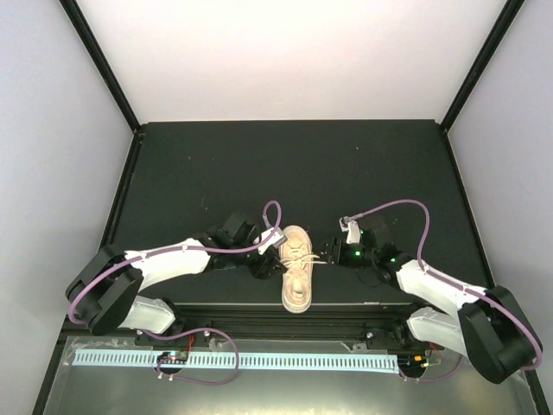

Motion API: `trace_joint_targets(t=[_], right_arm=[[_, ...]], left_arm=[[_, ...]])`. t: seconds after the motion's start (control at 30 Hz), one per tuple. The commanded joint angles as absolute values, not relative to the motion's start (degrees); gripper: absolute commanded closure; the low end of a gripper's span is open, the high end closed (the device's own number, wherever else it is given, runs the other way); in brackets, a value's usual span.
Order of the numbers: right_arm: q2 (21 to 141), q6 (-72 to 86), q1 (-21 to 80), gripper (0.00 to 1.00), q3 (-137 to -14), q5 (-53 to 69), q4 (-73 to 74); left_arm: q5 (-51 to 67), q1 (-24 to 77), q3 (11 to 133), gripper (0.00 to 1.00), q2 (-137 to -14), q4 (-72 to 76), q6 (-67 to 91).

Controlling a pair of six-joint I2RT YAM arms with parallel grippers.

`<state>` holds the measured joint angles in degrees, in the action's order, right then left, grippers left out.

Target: Tie the shoes

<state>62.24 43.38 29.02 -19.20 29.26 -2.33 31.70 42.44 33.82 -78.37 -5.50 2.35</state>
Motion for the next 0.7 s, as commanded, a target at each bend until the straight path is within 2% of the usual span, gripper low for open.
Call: trace_joint_targets(t=[0.0,0.17,0.47,0.57,0.67], right_arm=[[65.65,45.46,30.41,0.36,-21.23,31.12,-8.07],[68.86,46.25,31.36,0.42,-21.31,30.60,-9.01],[70.67,46.66,32.15,0.54,-21.54,31.24,-8.94],[69.83,46.67,32.21,0.62,-21.21,30.91,-7.91],[69.59,46.59,32.16,0.76,-20.94,30.23,-7.08]], left_arm=[[30.94,42.32,34.10,0.50,-77.70,-3.67,1.76],[30.49,42.36,34.18,0.60,-77.86,-3.80,1.50],[29.91,42.32,34.53,0.70,-78.68,-3.44,1.49],[29.96,42.34,34.63,0.79,-78.83,-3.13,1.49],[29.94,42.36,34.71,0.89,-79.01,-2.95,1.64]])
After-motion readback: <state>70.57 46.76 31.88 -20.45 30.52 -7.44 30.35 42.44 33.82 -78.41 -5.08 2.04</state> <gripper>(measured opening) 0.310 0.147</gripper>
